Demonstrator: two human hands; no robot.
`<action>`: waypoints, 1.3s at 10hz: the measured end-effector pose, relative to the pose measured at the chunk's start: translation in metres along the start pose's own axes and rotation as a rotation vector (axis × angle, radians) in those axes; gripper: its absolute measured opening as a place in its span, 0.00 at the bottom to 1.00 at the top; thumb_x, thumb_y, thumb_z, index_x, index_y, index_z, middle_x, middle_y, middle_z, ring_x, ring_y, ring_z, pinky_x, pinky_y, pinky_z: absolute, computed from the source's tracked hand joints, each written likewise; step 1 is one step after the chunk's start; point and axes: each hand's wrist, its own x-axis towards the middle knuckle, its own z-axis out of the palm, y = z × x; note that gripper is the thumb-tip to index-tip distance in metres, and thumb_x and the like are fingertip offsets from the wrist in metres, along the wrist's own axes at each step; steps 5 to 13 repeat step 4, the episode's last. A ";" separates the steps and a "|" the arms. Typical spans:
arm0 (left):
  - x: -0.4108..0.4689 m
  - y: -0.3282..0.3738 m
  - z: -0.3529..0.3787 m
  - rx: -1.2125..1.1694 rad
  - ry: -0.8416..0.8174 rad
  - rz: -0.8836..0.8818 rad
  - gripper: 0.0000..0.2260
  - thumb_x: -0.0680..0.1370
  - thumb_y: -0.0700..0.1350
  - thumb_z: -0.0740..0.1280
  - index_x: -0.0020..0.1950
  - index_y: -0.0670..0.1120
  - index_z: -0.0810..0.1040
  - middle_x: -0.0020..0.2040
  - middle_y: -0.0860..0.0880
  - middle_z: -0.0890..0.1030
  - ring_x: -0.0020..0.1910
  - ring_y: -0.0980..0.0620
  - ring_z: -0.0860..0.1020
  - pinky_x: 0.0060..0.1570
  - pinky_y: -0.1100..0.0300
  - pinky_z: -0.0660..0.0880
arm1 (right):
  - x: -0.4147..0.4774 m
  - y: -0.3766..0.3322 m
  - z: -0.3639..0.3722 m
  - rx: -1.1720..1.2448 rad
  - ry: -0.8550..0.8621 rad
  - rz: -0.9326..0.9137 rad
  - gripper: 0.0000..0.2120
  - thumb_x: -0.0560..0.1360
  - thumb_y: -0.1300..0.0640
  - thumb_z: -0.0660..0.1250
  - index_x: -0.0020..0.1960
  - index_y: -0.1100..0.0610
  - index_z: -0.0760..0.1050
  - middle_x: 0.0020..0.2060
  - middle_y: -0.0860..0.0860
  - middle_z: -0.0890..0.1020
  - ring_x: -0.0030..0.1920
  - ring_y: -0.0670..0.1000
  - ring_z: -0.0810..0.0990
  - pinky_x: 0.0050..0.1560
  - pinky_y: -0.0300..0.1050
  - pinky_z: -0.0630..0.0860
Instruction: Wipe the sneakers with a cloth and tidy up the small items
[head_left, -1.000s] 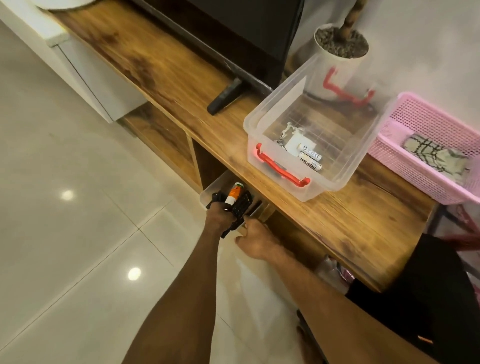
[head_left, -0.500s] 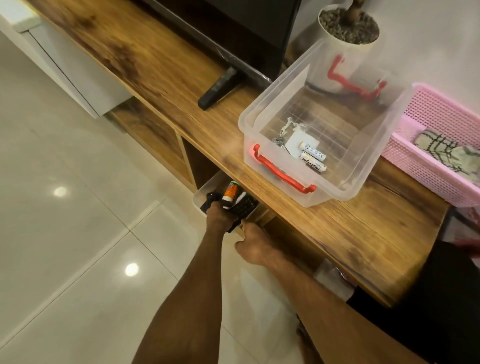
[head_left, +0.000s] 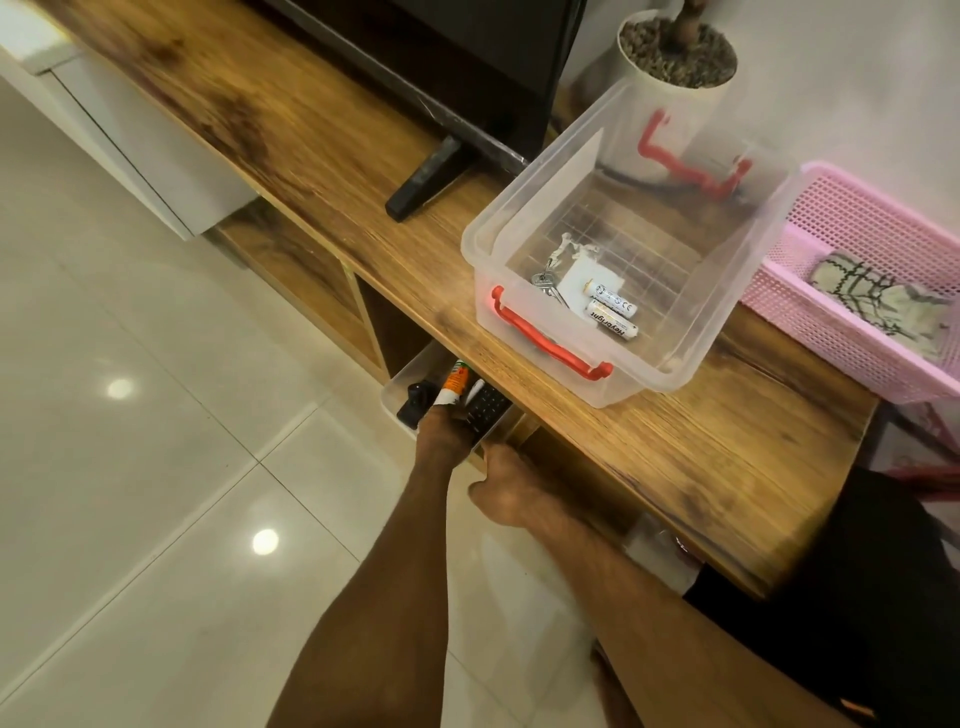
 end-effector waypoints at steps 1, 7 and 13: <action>-0.008 -0.001 -0.007 -0.025 -0.008 -0.009 0.17 0.76 0.37 0.68 0.65 0.39 0.75 0.61 0.40 0.78 0.59 0.41 0.77 0.57 0.51 0.77 | -0.006 -0.003 -0.003 -0.002 0.003 0.001 0.23 0.75 0.62 0.65 0.69 0.60 0.67 0.62 0.60 0.75 0.62 0.60 0.75 0.60 0.50 0.74; -0.068 0.004 -0.045 0.212 0.010 0.113 0.16 0.74 0.38 0.72 0.61 0.43 0.79 0.61 0.42 0.79 0.59 0.41 0.77 0.60 0.53 0.75 | -0.045 -0.002 -0.023 0.029 0.044 -0.036 0.25 0.76 0.62 0.67 0.71 0.52 0.67 0.63 0.52 0.73 0.63 0.53 0.73 0.59 0.45 0.74; -0.068 0.004 -0.045 0.212 0.010 0.113 0.16 0.74 0.38 0.72 0.61 0.43 0.79 0.61 0.42 0.79 0.59 0.41 0.77 0.60 0.53 0.75 | -0.045 -0.002 -0.023 0.029 0.044 -0.036 0.25 0.76 0.62 0.67 0.71 0.52 0.67 0.63 0.52 0.73 0.63 0.53 0.73 0.59 0.45 0.74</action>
